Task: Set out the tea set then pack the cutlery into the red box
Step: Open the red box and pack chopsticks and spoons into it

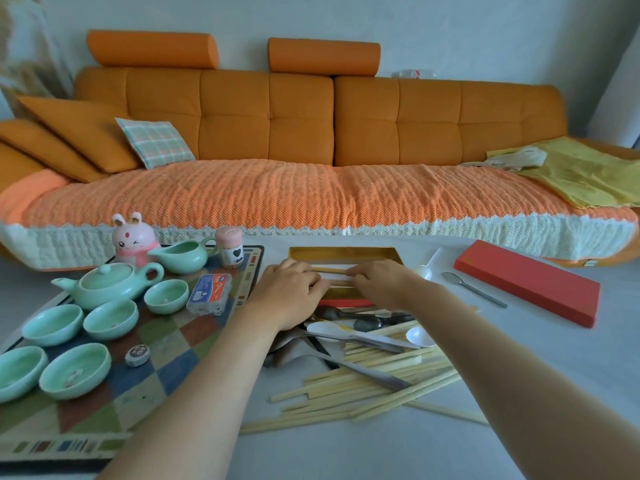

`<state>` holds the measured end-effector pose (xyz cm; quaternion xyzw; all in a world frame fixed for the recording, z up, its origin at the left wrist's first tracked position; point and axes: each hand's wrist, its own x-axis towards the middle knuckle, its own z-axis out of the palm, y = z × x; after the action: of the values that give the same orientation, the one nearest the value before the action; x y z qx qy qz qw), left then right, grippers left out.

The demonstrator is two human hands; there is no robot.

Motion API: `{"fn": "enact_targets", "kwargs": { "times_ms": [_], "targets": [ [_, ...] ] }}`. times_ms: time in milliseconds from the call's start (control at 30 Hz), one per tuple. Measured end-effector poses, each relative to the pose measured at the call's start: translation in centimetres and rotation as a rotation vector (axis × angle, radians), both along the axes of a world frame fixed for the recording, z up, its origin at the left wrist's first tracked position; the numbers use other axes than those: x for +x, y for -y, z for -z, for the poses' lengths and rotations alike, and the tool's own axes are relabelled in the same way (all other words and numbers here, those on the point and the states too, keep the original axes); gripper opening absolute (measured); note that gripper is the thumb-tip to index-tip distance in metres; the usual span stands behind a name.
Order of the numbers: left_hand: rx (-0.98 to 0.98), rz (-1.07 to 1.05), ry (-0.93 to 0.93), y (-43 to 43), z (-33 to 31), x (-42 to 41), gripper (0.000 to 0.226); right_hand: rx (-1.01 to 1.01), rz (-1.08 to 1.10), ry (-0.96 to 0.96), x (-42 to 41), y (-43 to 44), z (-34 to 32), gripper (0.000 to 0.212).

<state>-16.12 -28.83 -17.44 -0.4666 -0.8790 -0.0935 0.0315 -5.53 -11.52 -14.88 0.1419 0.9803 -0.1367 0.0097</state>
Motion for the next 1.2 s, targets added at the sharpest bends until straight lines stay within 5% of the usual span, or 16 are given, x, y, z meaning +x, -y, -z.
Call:
{"fn": "enact_targets", "kwargs": {
  "times_ms": [267, 433, 600, 733, 1000, 1200],
  "targets": [
    [0.021, -0.014, 0.024, -0.1, -0.3, 0.6, 0.053, -0.086, 0.020, -0.137, 1.5, -0.2, -0.5, 0.037],
    [0.200, 0.064, -0.208, -0.3, -1.3, 2.4, 0.031, 0.060, -0.067, -0.392, 3.2, -0.5, -1.3, 0.029],
    [0.292, 0.186, -0.068, -0.6, -2.8, 6.2, 0.003, 0.033, -0.084, -0.179, 7.0, 0.0, -2.3, 0.029],
    [0.099, 0.202, 0.038, -0.6, -2.3, 7.9, 0.017, 0.026, -0.052, -0.013, 9.1, -0.3, -2.1, 0.017],
    [0.008, 0.138, 0.175, 0.2, -2.5, 8.5, 0.021, 0.134, -0.041, 0.007, 9.1, 0.3, -1.2, 0.014],
    [0.104, 0.092, 0.261, 0.6, -2.4, 8.4, 0.032, 0.010, -0.013, -0.108, 8.6, 0.2, -0.7, 0.015]
  ]
}}
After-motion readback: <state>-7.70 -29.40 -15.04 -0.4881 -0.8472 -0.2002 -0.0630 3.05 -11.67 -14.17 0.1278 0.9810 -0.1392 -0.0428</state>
